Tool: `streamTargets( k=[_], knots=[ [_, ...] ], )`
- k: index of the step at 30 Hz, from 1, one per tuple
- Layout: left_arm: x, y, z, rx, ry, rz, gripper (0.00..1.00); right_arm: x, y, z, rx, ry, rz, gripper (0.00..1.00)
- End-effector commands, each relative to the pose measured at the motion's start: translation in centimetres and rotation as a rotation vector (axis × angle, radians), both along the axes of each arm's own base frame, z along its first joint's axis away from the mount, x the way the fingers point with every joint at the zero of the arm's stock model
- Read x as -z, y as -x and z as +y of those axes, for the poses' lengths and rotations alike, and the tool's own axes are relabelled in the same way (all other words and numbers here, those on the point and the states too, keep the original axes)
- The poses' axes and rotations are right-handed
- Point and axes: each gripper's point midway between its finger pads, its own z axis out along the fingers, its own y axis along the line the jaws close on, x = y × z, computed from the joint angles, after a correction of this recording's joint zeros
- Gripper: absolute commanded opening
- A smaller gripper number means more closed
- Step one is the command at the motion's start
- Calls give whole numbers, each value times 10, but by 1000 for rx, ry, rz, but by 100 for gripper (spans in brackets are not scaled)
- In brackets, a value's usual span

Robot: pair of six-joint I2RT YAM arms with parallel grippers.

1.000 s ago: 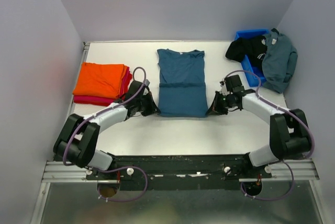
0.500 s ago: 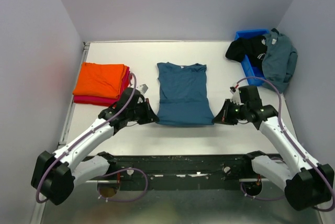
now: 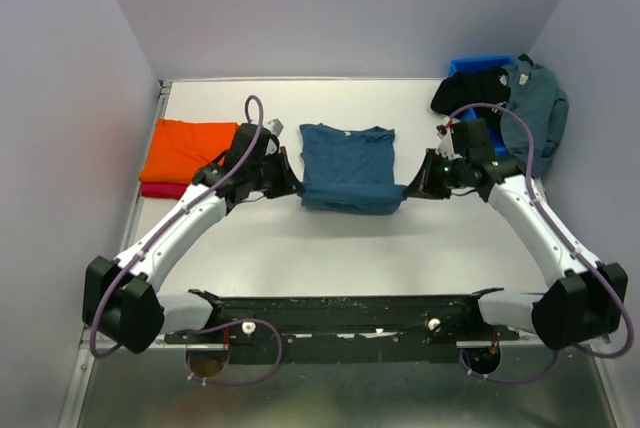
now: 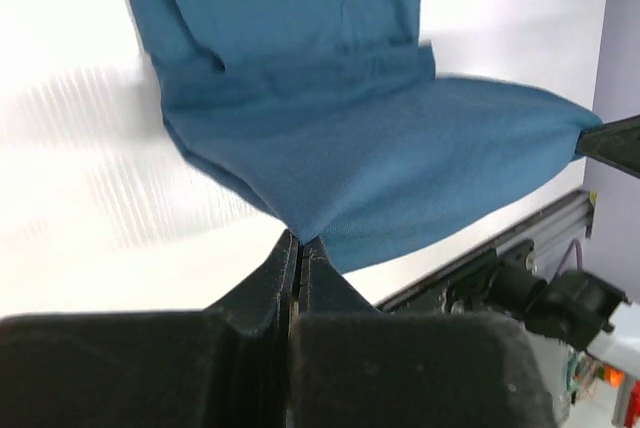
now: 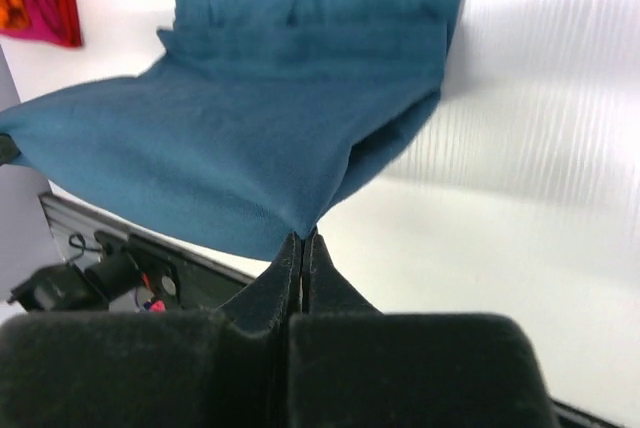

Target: Fold and stack the t-shirts

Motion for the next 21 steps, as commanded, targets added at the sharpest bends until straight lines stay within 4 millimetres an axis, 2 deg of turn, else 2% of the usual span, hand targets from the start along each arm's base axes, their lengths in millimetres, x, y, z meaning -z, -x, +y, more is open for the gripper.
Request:
streamTargets(
  k=[1,4,9,12,16,21],
  knots=[
    [-7,-51,8,-42,-76,-43,0,-4,-52,2,27,41,-26,1],
    [-8,-84,10,-80,-64,-49,0,-6,-85,6,44,52,-28,1],
    [3,-133,6,-97,-54,-13,0,-5,-132,9,60,76,-26,1],
    [13,-160,5,-113,-55,1,0,-1,-154,8,68,85,-6,1],
    [19,-193,0,-113,-37,15,0,4,-179,-5,107,84,-2,1],
    [24,-223,-4,-126,-25,10,0,21,-205,-13,119,61,31,1]
  ],
)
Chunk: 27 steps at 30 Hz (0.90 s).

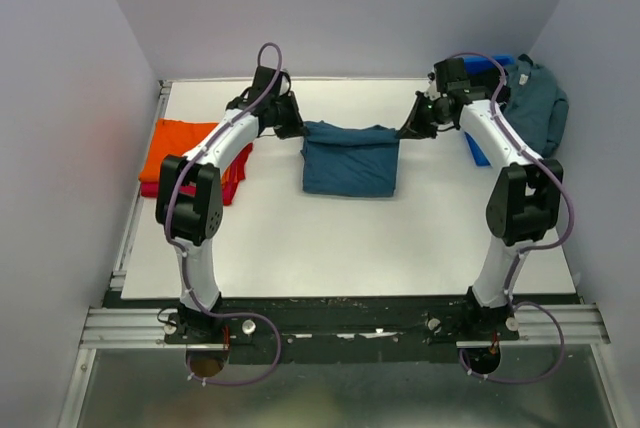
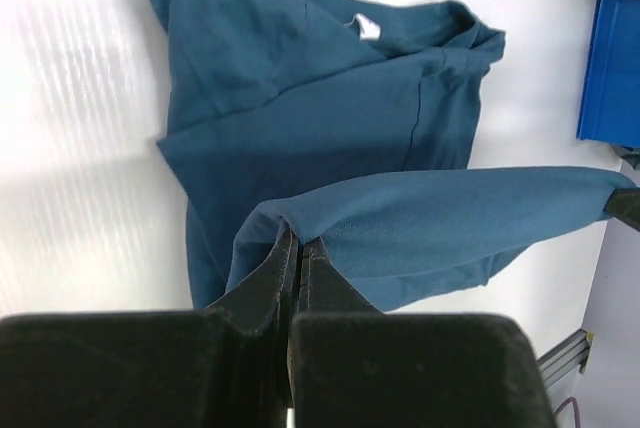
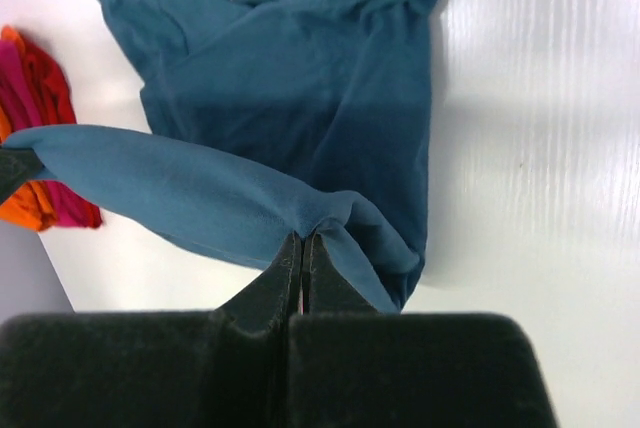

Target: Fold and stack the t-shirts

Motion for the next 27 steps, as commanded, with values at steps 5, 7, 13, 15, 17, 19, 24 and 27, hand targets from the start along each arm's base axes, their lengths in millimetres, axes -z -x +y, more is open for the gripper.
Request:
streamTargets(
  k=[5,7,13,15,17,19,24,27],
  knots=[
    [5,-42,-2,-17,19,-7,0,22,-46,-17,17,-9,30,1],
    [14,-49,-2,-28,20,9,0,23,-60,-18,19,-15,22,1],
    [24,-70,-5,-45,41,4,0,35,-94,-19,17,-58,17,1],
    [28,-77,-6,-50,60,8,0,33,-107,-17,10,-76,-2,1],
    [29,-85,-8,-56,85,-1,0,35,-119,-14,4,-94,-14,1],
    [24,-96,-9,-66,110,-28,27,35,-131,-8,-12,-125,-48,37],
    [-4,-106,-7,-49,97,-147,96,27,-134,-12,-20,-107,-148,100],
    [-15,-100,6,-74,47,-190,99,13,-123,-17,-39,-76,-244,98]
  ],
)
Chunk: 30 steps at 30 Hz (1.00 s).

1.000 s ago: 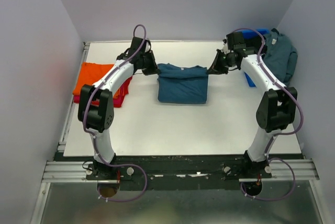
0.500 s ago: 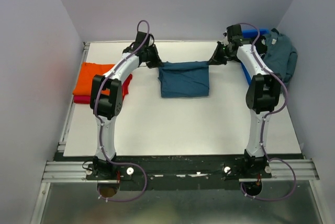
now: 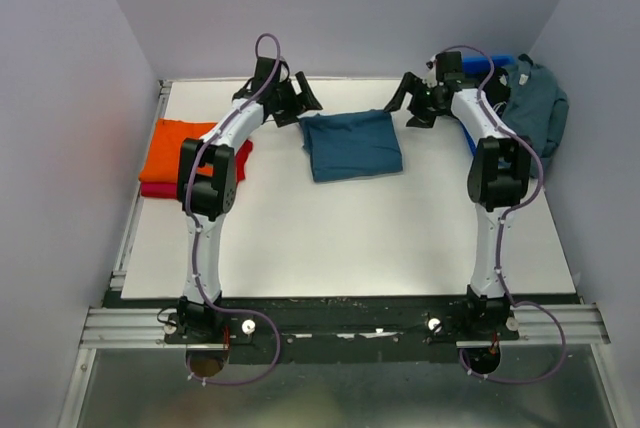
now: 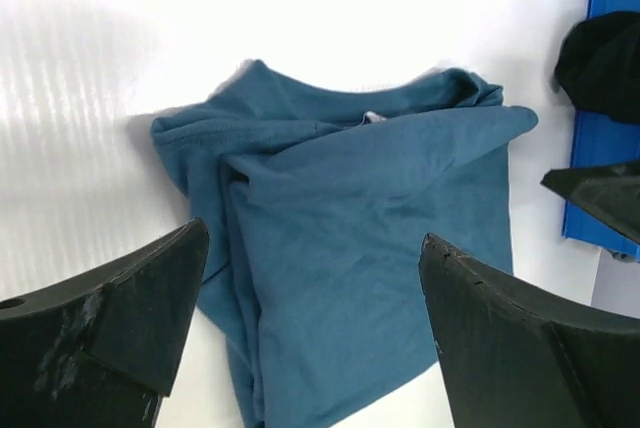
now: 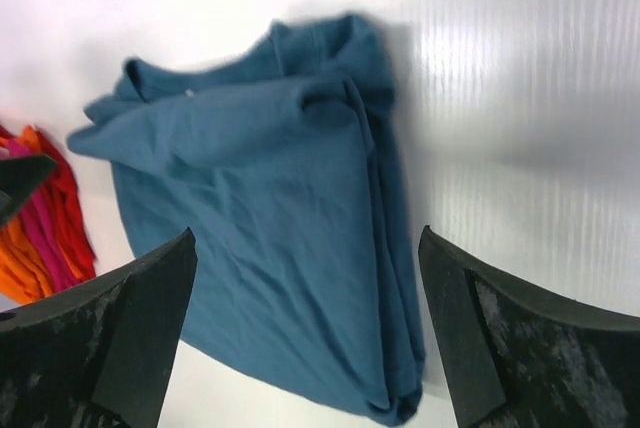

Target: Fold and stack the t-shirts

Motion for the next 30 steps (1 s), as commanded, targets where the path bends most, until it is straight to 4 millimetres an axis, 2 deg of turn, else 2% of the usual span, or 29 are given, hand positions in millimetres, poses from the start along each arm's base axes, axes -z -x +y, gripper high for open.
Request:
streamTargets(
  k=[1,3,7,12,14,17,20,25,27,30],
  knots=[
    [-43,2,15,-26,-46,-137,99,-33,7,-7,-21,31,-173,98],
    [-37,13,21,-35,-59,-130,99,-32,15,-8,-44,36,-186,92],
    [-13,34,22,-45,-39,-102,97,-11,25,-4,-65,21,-122,78],
    [24,46,20,-54,-42,-40,91,14,39,-5,-45,51,-39,78],
    [31,44,16,-49,-27,-36,85,28,44,-8,-31,70,-7,76],
    [44,41,11,-44,-24,-14,83,42,50,-9,-28,74,37,74],
    [59,38,5,-39,-19,11,82,51,56,-6,-33,83,61,74],
    [71,29,2,-47,-3,17,76,60,63,-2,-36,72,86,73],
    [74,25,1,-48,-6,19,71,66,68,0,-39,67,104,72],
    [77,20,-1,-46,-7,13,54,70,75,8,-53,47,121,70]
  ],
)
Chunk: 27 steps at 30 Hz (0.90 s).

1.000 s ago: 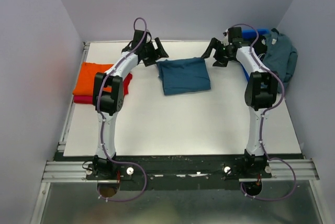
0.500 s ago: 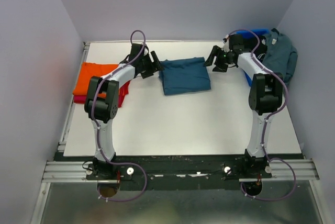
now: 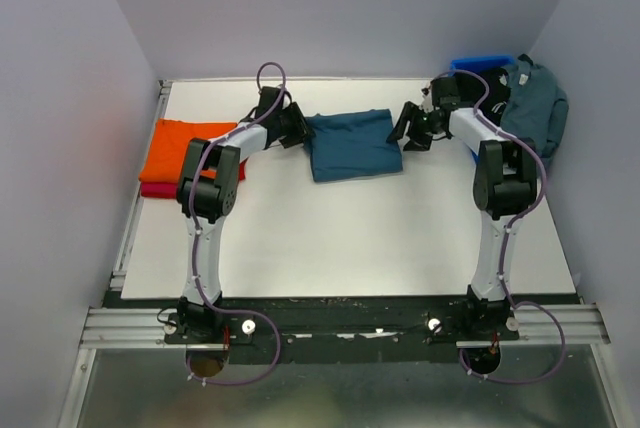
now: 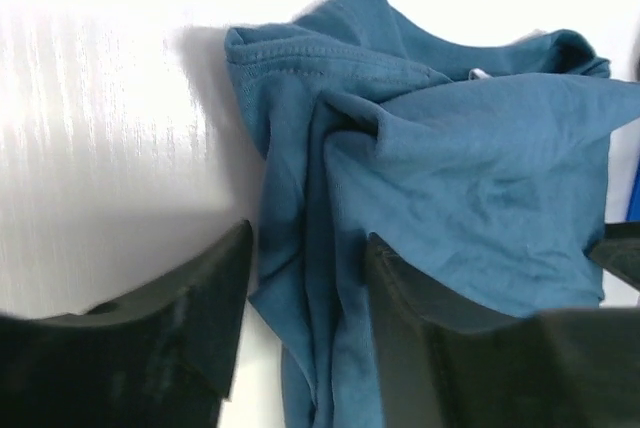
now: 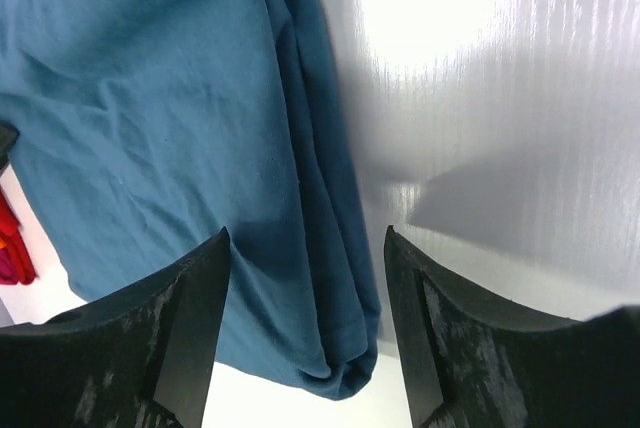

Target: Fold and stack the t-shirts

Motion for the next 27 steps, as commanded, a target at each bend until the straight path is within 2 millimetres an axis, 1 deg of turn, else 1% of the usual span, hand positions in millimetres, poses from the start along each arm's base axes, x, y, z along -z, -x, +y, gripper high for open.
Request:
streamTargets(
  k=[1,4,5,7,10,12,13,14,16,18,19,20,22,23,24,25,26,27],
  knots=[
    [8,-9,-8,12,13,-12,46,18,13,14,-22,-21,44,70],
    [7,-9,-12,33,31,-17,24,19,27,25,-41,-49,54,68],
    [6,-8,-14,43,42,-23,19,17,32,27,-46,-58,52,67],
    [6,-5,-15,56,51,-32,16,15,42,30,-54,-70,45,67],
    [12,8,-14,72,48,-11,13,10,55,31,-59,-81,44,67],
    [7,13,-15,91,59,-37,12,8,67,33,-61,-81,47,67],
    [8,19,-14,101,61,-30,11,4,73,33,-58,-78,40,67],
    [9,26,-14,111,62,-22,9,6,81,32,-52,-69,48,67],
    [12,41,-12,127,69,-10,9,5,97,31,-50,-66,43,67],
    [13,58,-9,137,67,-6,9,12,121,31,-49,-74,70,67],
    [15,68,-8,144,64,-3,8,13,128,32,-48,-77,69,68],
    [14,77,-6,151,59,-7,8,14,139,32,-45,-77,79,68],
    [17,97,-2,160,51,-8,8,14,156,32,-52,-82,79,68],
    [14,104,0,164,49,-17,8,14,164,32,-52,-83,81,69],
    [16,113,3,166,44,-10,9,14,170,32,-53,-86,79,70],
    [14,118,4,173,40,-14,10,14,172,29,-46,-73,70,73],
    [15,123,7,167,28,-8,22,13,170,24,-36,-46,61,78],
    [15,123,12,155,3,-6,44,12,166,20,-25,-19,53,81]
  ],
)
